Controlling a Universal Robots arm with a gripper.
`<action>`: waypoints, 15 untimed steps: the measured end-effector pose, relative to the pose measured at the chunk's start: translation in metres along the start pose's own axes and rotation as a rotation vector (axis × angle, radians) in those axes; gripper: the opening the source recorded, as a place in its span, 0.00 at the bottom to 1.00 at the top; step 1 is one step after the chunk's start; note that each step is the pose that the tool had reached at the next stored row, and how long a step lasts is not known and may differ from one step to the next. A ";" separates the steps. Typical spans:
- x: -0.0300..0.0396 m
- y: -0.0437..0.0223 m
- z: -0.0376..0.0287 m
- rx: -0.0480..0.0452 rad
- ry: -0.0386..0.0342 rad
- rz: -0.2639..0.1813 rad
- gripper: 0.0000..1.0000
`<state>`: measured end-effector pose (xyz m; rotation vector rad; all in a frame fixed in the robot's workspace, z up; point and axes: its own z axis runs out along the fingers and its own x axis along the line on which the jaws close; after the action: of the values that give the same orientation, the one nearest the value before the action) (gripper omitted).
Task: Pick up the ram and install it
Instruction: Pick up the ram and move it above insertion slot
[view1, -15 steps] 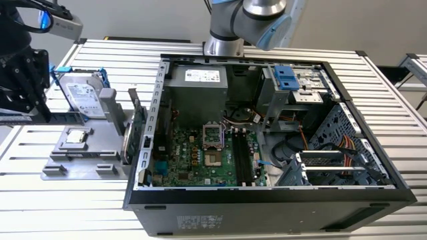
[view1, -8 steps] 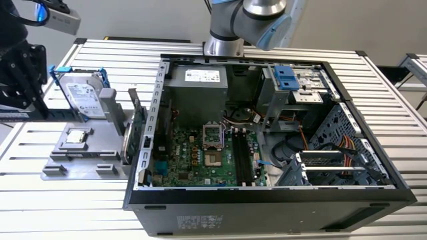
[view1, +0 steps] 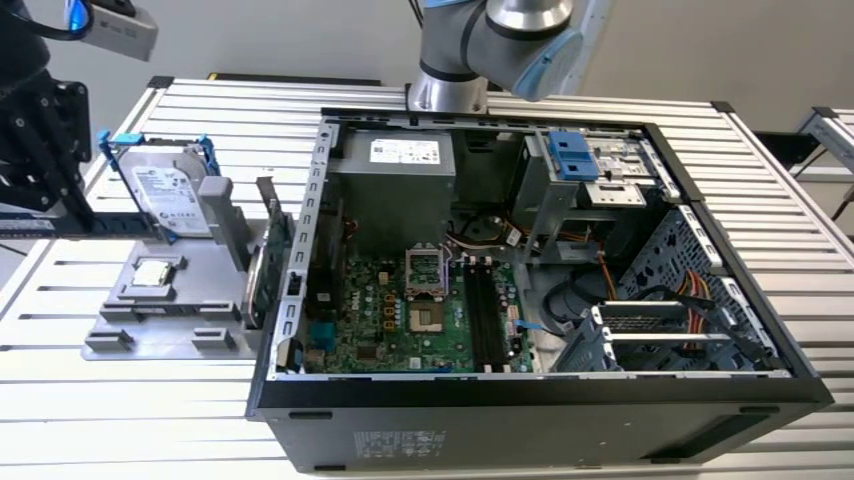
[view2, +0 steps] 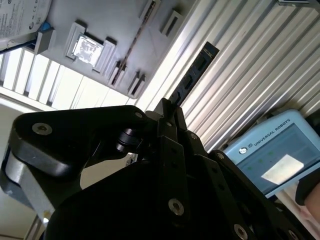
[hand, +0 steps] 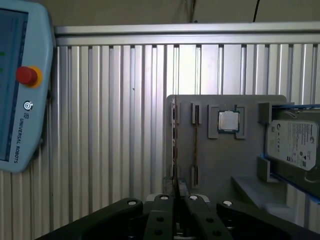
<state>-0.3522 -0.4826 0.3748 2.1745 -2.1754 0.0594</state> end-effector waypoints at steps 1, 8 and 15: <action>0.0000 0.0000 -0.0002 0.0007 -0.0008 0.000 0.00; 0.0000 -0.0012 -0.0004 0.0019 -0.0010 0.000 0.00; 0.0000 -0.0074 -0.0004 0.0020 -0.0011 0.000 0.00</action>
<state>-0.3448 -0.4826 0.3750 2.1761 -2.1768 0.0604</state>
